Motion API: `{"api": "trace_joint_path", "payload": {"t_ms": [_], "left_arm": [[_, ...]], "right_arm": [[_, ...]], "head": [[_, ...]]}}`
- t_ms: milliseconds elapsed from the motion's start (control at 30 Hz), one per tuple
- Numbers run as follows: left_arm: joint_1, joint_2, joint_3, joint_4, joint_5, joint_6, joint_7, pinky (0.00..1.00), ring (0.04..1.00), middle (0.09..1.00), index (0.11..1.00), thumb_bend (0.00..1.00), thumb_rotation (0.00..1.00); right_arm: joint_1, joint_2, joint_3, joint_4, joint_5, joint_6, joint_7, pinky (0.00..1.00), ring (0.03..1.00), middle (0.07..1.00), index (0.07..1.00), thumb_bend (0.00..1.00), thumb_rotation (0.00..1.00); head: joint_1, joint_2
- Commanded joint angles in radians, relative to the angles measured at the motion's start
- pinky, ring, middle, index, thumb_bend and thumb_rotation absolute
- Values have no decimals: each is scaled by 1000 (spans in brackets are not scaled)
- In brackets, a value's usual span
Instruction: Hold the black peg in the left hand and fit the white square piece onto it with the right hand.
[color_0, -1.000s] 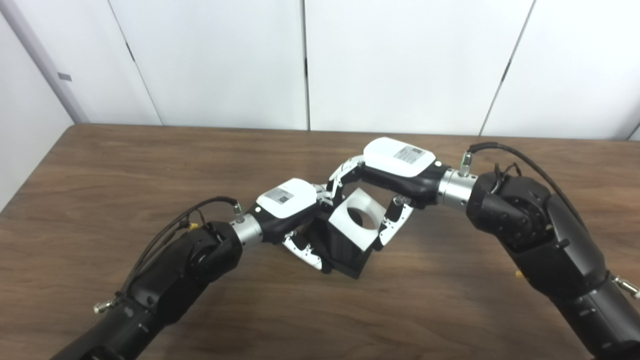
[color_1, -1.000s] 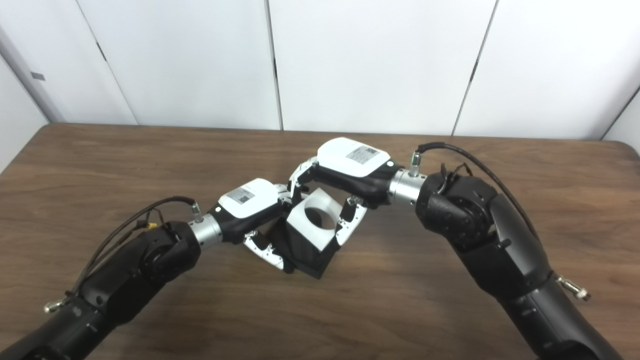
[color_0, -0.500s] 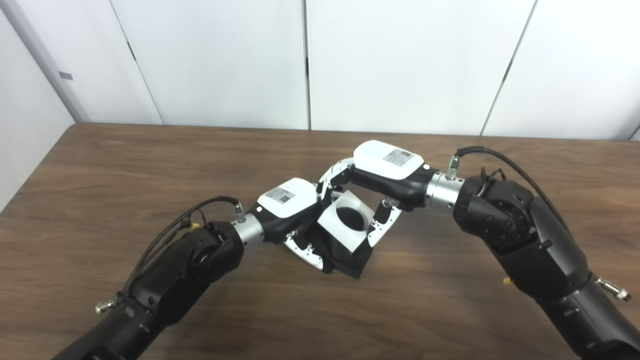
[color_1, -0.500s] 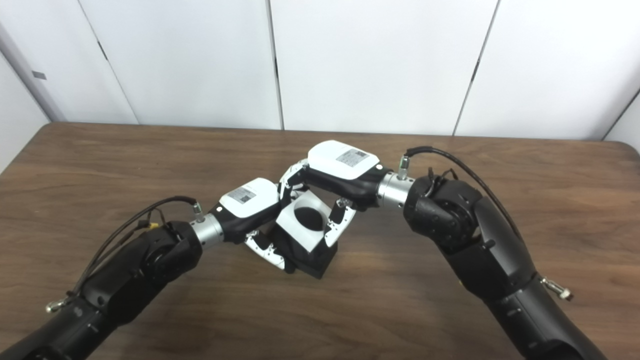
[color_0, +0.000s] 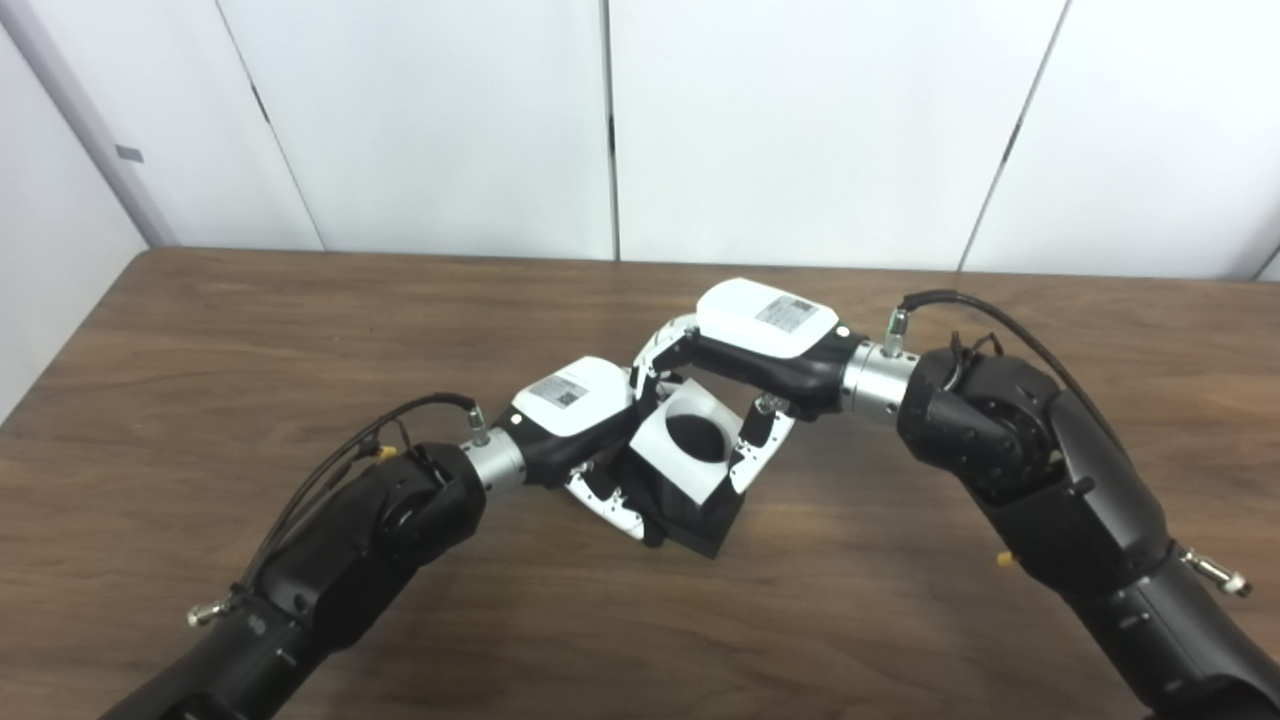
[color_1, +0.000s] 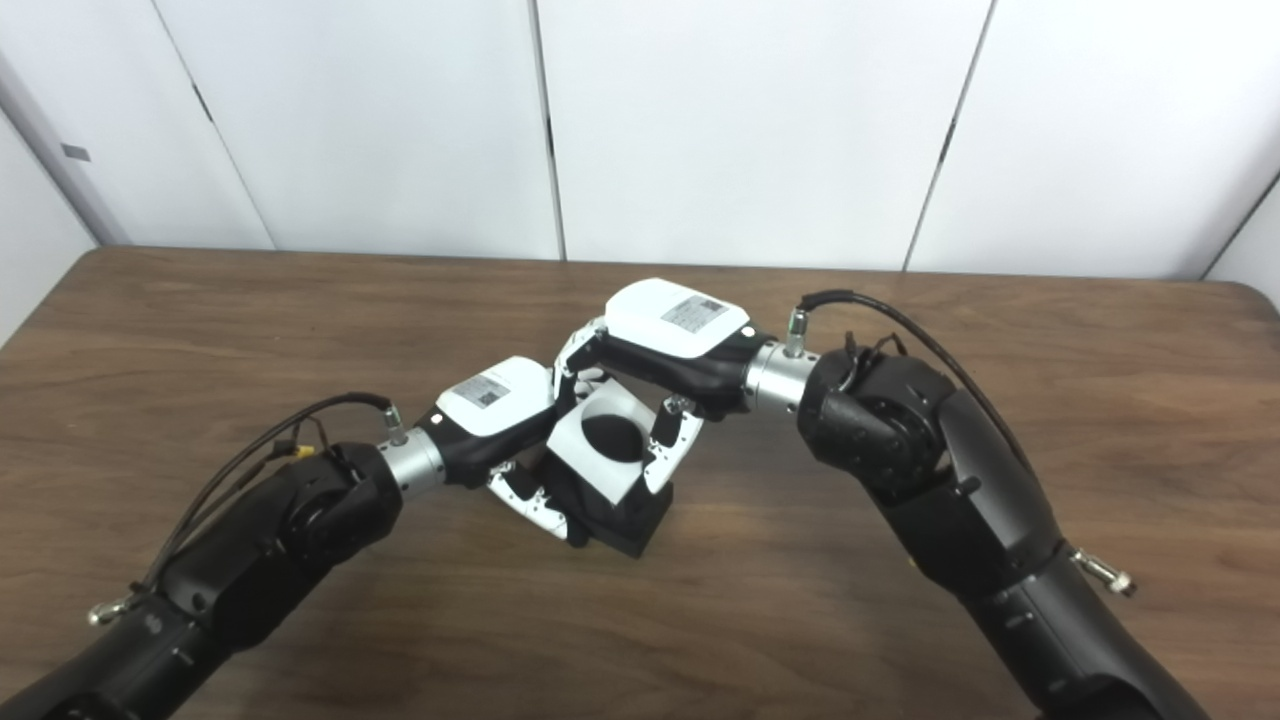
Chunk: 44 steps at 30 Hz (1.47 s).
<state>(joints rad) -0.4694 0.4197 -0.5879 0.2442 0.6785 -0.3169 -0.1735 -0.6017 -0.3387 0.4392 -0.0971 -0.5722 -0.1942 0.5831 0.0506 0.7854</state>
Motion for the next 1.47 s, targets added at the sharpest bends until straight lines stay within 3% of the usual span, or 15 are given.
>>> {"api": "trace_joint_path", "payload": {"t_ms": [0, 333, 467, 500, 567, 667, 833, 1300, 1433], "left_arm": [[16, -15, -61, 10, 102, 33, -84, 904, 948, 880, 492, 522, 79], [14, -12, -68, 6, 93, 44, -87, 894, 962, 877, 492, 522, 78], [15, -13, -66, 6, 85, 46, -95, 905, 980, 895, 492, 522, 78], [15, -13, -65, 7, 83, 46, -97, 907, 984, 904, 492, 522, 78], [17, -14, -62, 10, 81, 39, -87, 902, 975, 906, 492, 522, 77], [19, -14, -58, 14, 77, 32, -78, 899, 962, 901, 492, 523, 76], [20, -15, -55, 14, 72, 31, -78, 896, 936, 888, 492, 523, 76], [19, -16, -53, 14, 68, 32, -82, 891, 927, 887, 491, 523, 76], [18, -15, -53, 26, 69, 15, -65, 881, 943, 885, 491, 523, 75]], "right_arm": [[-37, 40, 33, -24, 24, -24, 13, 673, 778, 748, 477, 522, 137], [-37, 21, 73, -14, -42, 10, 62, 682, 767, 737, 480, 520, 135], [-50, 2, 107, -28, -66, 84, 148, 752, 798, 755, 487, 520, 154], [-53, -2, 114, -32, -71, 100, 166, 765, 805, 767, 543, 699, 270], [-58, -10, 128, -39, -85, 126, 189, 778, 817, 791, 644, 876, 377], [-57, -17, 137, -46, -93, 146, 192, 783, 826, 808, 722, 934, 391], [-54, -26, 134, -56, -85, 165, 184, 784, 836, 833, 768, 934, 350], [-57, -44, 131, -61, -78, 158, 181, 785, 840, 842, 769, 935, 338], [-62, -49, 98, -59, -57, 150, 148, 757, 827, 832, 738, 895, 357]], "head": [[0, 1], [-3, 7], [-1, 9], [-1, 9], [-1, 9], [-1, 9], [-1, 9], [-2, 16], [-3, 14]]}}
